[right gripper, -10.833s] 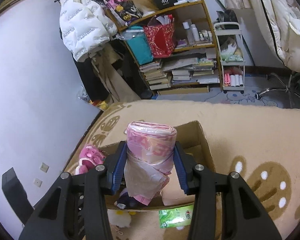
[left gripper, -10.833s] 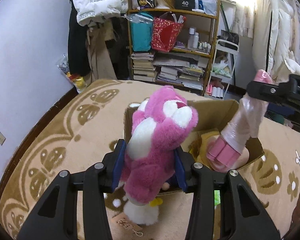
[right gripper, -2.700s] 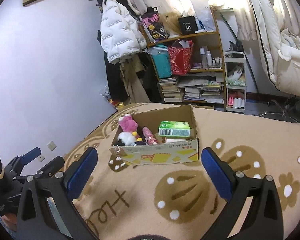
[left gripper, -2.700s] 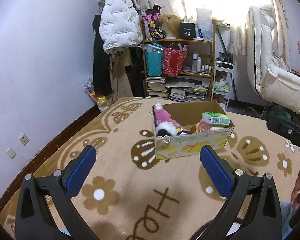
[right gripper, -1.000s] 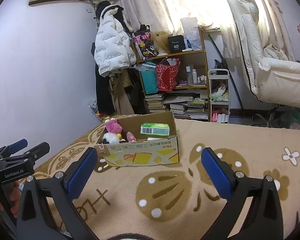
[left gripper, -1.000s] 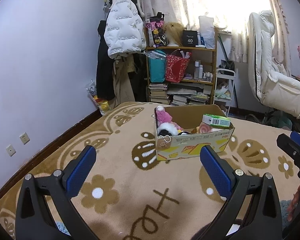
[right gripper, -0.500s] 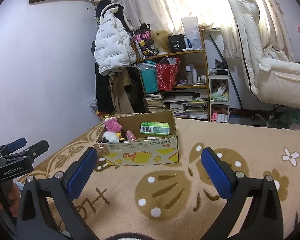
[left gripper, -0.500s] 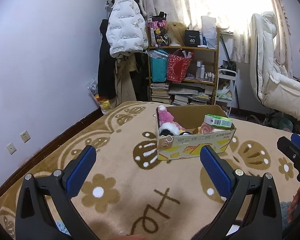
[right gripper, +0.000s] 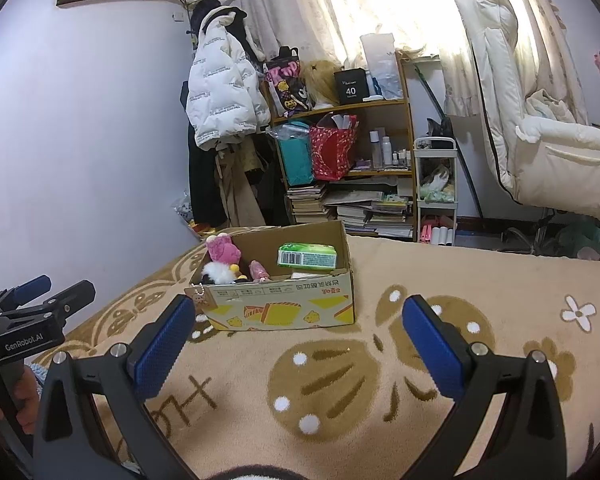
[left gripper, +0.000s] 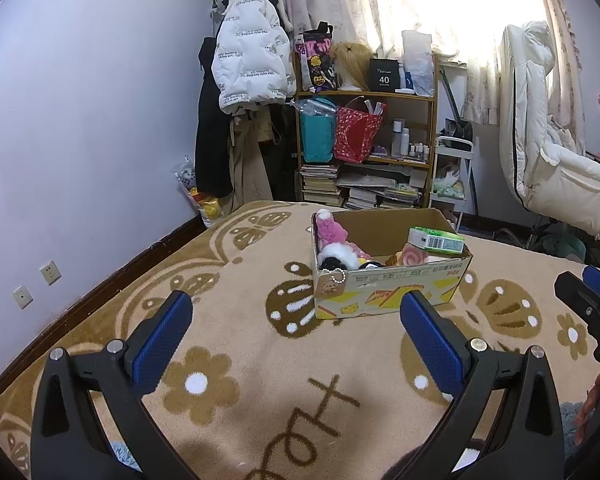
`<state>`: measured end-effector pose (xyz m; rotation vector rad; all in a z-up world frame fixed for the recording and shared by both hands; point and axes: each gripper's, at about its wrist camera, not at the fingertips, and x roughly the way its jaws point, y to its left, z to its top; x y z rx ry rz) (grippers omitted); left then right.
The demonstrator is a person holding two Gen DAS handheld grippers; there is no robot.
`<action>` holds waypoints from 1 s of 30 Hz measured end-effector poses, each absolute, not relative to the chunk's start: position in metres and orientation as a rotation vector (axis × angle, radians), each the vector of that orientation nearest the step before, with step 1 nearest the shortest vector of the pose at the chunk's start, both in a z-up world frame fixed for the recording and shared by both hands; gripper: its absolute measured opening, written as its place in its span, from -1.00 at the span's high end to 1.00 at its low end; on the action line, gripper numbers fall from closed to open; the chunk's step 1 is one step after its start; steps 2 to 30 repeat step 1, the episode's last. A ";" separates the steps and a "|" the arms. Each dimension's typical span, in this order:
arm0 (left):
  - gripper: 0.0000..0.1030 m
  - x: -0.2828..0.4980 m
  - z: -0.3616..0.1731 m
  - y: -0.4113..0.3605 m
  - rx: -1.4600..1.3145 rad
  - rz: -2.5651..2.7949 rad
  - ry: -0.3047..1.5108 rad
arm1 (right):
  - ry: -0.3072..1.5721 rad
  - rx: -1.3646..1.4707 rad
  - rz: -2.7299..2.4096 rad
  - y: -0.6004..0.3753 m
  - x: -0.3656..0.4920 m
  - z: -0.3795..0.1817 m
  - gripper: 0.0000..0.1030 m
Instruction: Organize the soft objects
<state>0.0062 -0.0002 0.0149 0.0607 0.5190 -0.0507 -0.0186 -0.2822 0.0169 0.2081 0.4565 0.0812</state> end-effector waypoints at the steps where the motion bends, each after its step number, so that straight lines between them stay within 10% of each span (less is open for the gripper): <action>1: -0.99 0.006 0.015 0.001 0.060 -0.052 0.520 | 0.456 0.207 0.080 -0.282 -0.019 0.017 -1.00; 30: -0.99 0.006 0.015 0.001 0.060 -0.052 0.520 | 0.456 0.207 0.080 -0.282 -0.019 0.017 -1.00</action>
